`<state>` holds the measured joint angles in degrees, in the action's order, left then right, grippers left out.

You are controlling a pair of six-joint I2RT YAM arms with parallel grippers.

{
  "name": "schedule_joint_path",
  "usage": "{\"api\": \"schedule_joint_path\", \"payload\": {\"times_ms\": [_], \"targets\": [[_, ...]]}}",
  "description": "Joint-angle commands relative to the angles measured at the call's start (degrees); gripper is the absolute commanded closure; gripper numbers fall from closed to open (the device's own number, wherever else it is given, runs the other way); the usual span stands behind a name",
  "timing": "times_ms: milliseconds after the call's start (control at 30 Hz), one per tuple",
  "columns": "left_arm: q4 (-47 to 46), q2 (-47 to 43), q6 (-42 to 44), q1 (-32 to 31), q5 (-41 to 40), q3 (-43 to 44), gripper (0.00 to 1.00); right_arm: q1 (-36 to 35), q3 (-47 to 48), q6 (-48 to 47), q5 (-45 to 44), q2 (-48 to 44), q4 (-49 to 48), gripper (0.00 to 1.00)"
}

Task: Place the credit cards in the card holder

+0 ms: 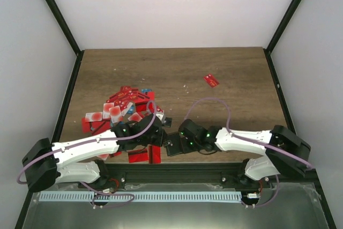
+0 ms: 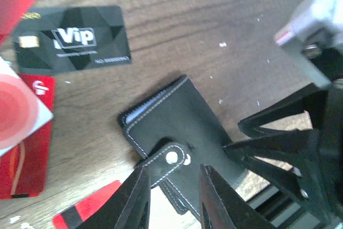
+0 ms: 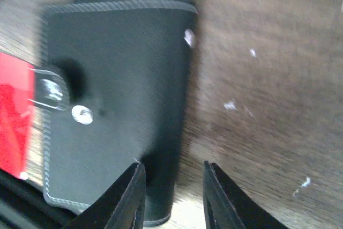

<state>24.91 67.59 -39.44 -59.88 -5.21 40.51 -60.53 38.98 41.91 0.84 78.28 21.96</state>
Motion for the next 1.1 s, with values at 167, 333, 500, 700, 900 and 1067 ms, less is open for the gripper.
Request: {"api": "schedule_joint_path", "payload": {"times_ms": [167,333,500,700,900,1067], "targets": [[-9.5,4.4,5.2,1.4,9.5,-1.6,0.74,1.5,-6.0,0.0,5.2,4.9,-11.7,0.72],[-9.6,6.4,5.4,2.5,9.6,-2.8,0.77,1.6,-5.6,0.0,6.2,7.0,-13.4,0.73],[-8.9,4.6,4.5,2.8,8.2,-3.9,0.77,1.6,-4.2,0.1,5.2,6.2,-10.7,0.73],[-8.9,3.1,4.4,6.1,5.1,-4.1,0.81,1.6,-3.3,-2.9,6.9,-0.9,-8.6,0.74],[-15.3,7.6,6.8,11.4,13.1,-5.4,0.85,1.6,-3.1,-5.6,14.6,-4.9,-13.8,0.72],[-16.5,10.5,7.5,11.7,14.5,-5.3,0.85,1.6,0.2,-5.6,14.1,-0.5,-14.6,0.70]]}}
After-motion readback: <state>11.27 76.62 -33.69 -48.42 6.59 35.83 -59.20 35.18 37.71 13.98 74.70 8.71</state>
